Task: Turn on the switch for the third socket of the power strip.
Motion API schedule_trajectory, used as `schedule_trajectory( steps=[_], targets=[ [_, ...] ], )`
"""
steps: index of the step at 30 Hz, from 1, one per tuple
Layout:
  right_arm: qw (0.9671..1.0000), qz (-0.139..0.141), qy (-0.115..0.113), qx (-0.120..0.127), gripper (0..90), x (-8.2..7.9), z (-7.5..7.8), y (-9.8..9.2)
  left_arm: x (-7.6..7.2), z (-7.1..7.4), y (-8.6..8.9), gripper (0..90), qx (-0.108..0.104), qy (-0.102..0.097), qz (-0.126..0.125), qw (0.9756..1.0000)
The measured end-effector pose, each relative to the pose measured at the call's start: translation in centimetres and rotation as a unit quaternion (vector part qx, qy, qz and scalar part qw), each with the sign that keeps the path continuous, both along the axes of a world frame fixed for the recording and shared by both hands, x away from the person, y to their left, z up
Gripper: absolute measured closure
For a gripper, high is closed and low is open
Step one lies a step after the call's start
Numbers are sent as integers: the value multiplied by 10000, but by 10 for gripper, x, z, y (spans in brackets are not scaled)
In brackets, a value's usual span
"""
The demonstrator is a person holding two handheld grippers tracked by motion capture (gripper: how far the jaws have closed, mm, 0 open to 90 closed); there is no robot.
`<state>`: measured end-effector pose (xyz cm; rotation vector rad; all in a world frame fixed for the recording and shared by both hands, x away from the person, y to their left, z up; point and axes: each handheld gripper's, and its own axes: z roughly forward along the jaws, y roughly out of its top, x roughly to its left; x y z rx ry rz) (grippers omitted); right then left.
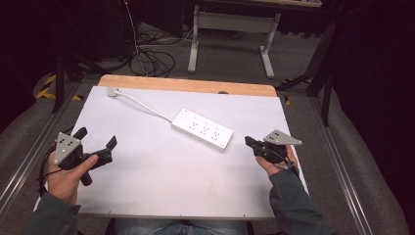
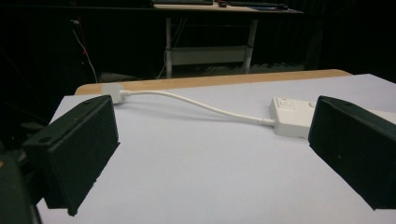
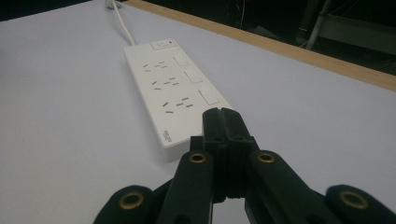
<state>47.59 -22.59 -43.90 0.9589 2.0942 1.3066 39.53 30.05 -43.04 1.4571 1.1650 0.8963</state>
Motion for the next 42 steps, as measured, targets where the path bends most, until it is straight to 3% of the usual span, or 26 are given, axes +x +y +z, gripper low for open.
schedule_trajectory(
  steps=[42],
  targets=[
    [9994,212,-106,-241,900,27,2,28,-9,-1,7,23,24,21,90,10000]
  ],
)
